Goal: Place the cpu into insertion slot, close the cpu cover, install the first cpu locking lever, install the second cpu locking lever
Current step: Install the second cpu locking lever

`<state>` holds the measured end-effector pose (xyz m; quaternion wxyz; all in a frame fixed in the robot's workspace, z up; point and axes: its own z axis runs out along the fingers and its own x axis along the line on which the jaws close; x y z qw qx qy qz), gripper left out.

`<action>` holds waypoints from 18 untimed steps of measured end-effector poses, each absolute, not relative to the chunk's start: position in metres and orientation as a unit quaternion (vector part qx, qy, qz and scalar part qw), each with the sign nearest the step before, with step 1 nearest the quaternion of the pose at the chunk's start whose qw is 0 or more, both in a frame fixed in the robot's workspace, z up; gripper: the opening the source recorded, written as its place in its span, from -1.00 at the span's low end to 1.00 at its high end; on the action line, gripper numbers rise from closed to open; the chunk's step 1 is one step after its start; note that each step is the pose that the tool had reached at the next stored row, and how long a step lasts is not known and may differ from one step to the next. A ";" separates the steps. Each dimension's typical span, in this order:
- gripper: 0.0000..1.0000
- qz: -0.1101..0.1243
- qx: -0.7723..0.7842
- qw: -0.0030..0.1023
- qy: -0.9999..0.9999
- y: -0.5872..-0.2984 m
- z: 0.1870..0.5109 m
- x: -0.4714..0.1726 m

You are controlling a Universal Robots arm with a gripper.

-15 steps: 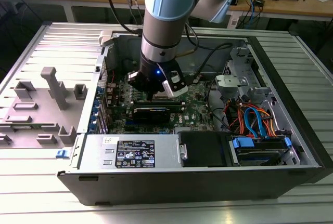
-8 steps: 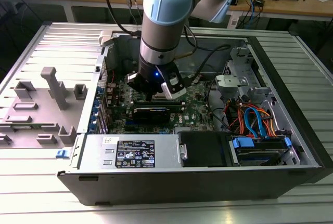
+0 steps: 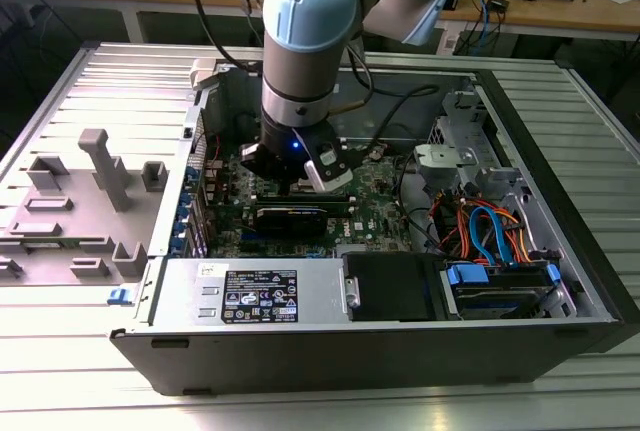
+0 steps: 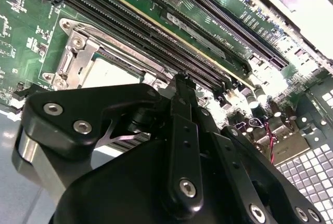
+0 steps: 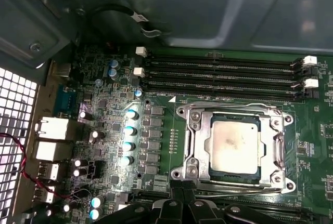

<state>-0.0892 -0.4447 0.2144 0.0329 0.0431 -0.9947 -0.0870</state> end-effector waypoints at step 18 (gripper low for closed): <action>-0.79 -0.089 0.044 0.025 -0.995 -0.445 0.214 -0.090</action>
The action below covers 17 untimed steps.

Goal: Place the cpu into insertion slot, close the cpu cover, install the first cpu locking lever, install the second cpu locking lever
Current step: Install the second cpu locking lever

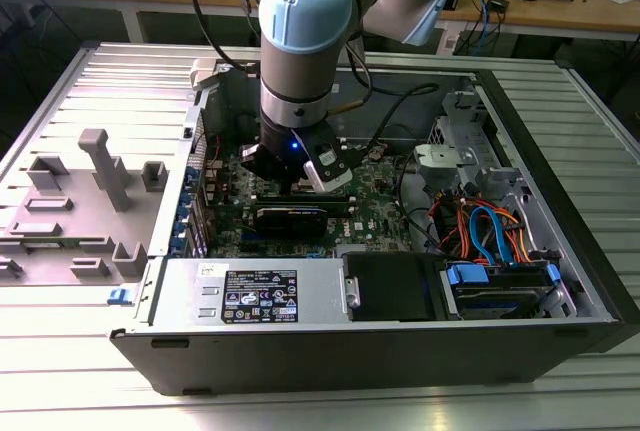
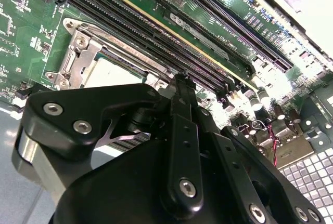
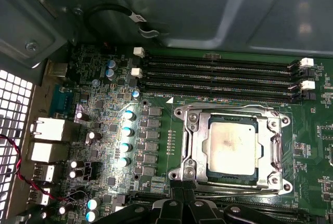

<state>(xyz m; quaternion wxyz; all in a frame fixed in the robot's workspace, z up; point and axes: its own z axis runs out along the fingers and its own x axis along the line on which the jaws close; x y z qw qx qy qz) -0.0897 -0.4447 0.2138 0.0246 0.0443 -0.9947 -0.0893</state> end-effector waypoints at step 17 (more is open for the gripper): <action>-0.79 -0.106 0.045 0.023 -0.993 -0.445 0.206 -0.093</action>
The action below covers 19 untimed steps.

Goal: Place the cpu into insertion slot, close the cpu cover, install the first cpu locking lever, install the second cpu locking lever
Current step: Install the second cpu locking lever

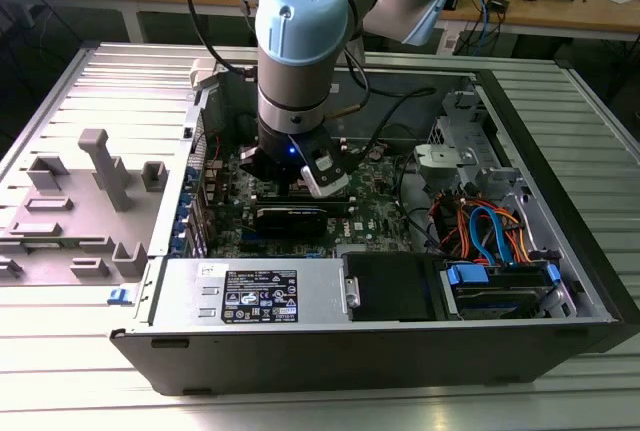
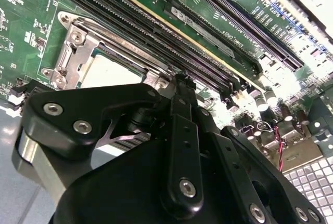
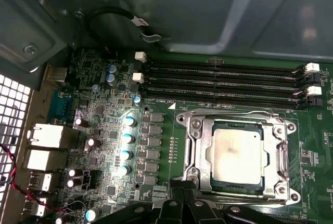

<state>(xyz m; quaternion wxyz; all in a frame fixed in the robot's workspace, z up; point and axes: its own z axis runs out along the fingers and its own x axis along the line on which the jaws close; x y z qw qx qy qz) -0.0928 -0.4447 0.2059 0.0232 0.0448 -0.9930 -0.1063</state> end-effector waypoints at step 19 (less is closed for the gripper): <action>-0.79 -0.124 0.045 0.022 -0.991 -0.445 0.202 -0.095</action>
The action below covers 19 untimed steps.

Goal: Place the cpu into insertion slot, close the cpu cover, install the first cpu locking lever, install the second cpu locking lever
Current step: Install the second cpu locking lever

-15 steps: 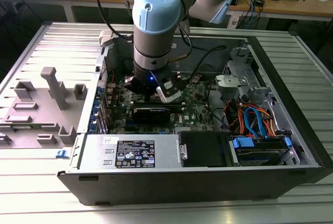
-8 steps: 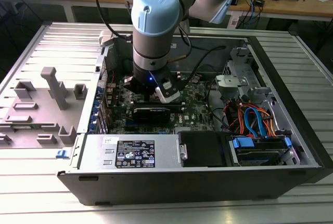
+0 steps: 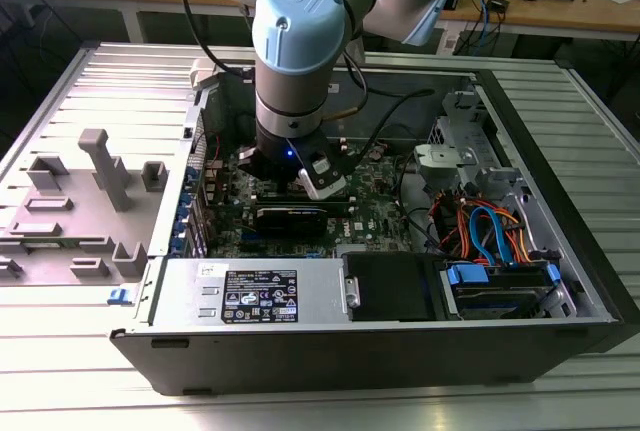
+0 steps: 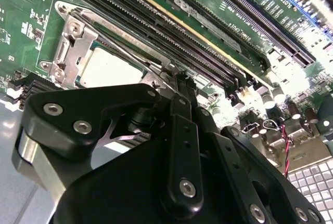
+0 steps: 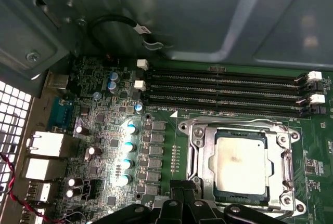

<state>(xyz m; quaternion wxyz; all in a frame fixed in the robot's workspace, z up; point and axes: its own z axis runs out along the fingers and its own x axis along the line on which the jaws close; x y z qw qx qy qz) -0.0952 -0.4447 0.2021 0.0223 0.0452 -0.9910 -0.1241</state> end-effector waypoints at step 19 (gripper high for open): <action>-0.79 -0.124 0.045 0.022 -0.991 -0.445 0.222 -0.095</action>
